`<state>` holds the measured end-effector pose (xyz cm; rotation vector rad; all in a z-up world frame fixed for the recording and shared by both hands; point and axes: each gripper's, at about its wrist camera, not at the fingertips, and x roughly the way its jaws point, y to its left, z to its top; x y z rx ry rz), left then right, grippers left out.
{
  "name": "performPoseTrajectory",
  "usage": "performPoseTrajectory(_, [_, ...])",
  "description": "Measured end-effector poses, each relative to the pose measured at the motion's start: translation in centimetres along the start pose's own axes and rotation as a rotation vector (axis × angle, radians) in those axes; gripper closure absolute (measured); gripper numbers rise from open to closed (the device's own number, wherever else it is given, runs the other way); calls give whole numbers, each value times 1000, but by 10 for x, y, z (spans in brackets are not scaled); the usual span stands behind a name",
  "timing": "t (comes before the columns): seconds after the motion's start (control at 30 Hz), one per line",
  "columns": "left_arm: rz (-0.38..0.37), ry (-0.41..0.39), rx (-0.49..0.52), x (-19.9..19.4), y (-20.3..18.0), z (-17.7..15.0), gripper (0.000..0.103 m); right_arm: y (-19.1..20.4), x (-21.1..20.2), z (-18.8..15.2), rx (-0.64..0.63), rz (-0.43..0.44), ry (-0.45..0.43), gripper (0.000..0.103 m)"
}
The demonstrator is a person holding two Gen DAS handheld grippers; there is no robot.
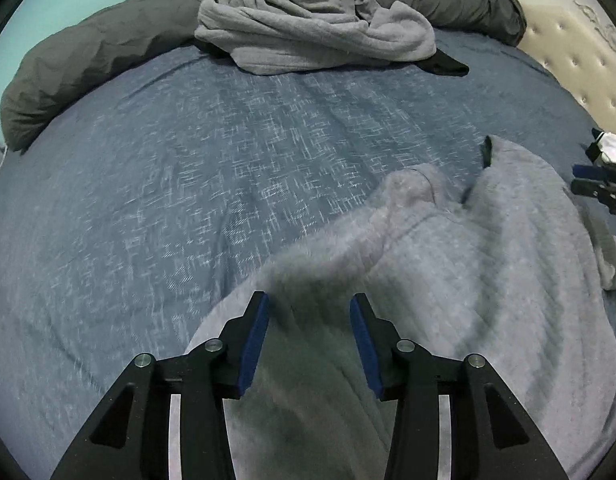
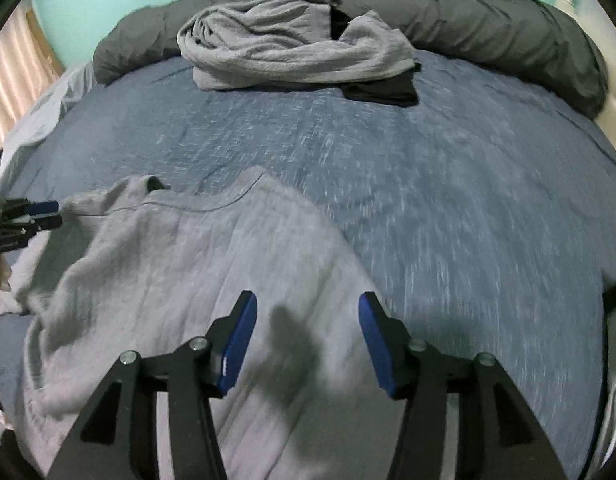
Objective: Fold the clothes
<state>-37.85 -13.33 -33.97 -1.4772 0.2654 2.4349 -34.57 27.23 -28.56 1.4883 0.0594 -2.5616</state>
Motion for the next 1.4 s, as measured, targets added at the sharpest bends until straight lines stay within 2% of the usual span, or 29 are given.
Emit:
performPoseTrajectory(0.23, [14, 28, 72, 27, -4, 7, 58, 6, 41, 31, -78, -23, 47, 49])
performPoseTrajectory(0.27, [10, 29, 77, 30, -4, 7, 61, 7, 46, 34, -90, -29, 55, 49])
performPoseTrajectory(0.33, [9, 37, 98, 35, -6, 7, 86, 8, 56, 38, -105, -27, 70, 49])
performPoseTrajectory(0.37, [14, 39, 112, 36, -7, 6, 90, 8, 60, 39, -107, -20, 77, 49])
performPoseTrajectory(0.47, [13, 45, 131, 38, -8, 5, 93, 11, 73, 40, -115, -4, 95, 51])
performPoseTrajectory(0.5, [9, 46, 133, 38, -7, 5, 95, 12, 78, 39, -123, 3, 104, 62])
performPoseTrajectory(0.53, [6, 43, 130, 36, -6, 5, 96, 12, 78, 38, -128, 6, 100, 77])
performPoseTrajectory(0.57, [3, 39, 126, 34, -5, 4, 97, 13, 78, 38, -132, 9, 96, 83])
performPoseTrajectory(0.6, [0, 35, 120, 32, -5, 5, 98, 13, 79, 37, -137, 12, 93, 94])
performPoseTrajectory(0.63, [-3, 31, 114, 30, -4, 6, 99, 13, 78, 36, -141, 15, 87, 98])
performPoseTrajectory(0.9, [12, -54, 41, -5, 16, 16, 101, 1, 48, 38, -121, -11, -31, 100])
performPoseTrajectory(1.0, [47, -89, 15, -20, 25, 27, 102, -2, 27, 44, -117, -23, -91, 100])
performPoseTrajectory(1.17, [60, -143, -49, -33, 49, 49, 102, -9, 2, 64, -103, -56, -179, 101])
performPoseTrajectory(1.3, [-17, -110, -74, -24, 50, 52, 102, -11, -4, 76, -103, -76, -203, 101])
performPoseTrajectory(1.4, [-6, -32, -73, 2, 46, 50, 100, -9, 7, 75, -113, -68, -167, 101])
